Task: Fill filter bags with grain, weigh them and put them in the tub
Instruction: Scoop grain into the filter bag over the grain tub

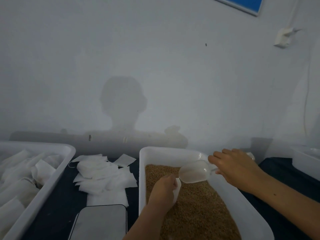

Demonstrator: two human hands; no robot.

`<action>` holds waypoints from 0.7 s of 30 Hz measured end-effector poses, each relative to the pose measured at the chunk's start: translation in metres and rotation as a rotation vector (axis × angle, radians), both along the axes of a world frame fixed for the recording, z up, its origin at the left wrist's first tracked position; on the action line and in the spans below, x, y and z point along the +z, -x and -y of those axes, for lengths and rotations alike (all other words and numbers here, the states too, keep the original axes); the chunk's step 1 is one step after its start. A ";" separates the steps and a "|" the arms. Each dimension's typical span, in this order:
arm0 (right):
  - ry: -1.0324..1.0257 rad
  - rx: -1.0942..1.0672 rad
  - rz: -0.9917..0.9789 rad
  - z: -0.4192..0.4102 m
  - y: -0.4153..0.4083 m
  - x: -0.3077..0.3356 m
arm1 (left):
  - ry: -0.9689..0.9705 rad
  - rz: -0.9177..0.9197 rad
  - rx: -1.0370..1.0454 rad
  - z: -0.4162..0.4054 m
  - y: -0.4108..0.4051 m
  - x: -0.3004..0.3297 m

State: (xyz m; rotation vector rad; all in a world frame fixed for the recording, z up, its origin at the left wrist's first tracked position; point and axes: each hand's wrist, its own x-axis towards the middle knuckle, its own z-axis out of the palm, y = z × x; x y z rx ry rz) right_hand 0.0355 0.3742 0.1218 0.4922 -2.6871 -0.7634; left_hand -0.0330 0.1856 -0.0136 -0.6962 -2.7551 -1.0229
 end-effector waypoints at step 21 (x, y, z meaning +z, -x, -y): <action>1.286 -0.153 0.647 0.024 0.036 -0.103 | -0.898 0.383 0.059 0.010 -0.004 0.019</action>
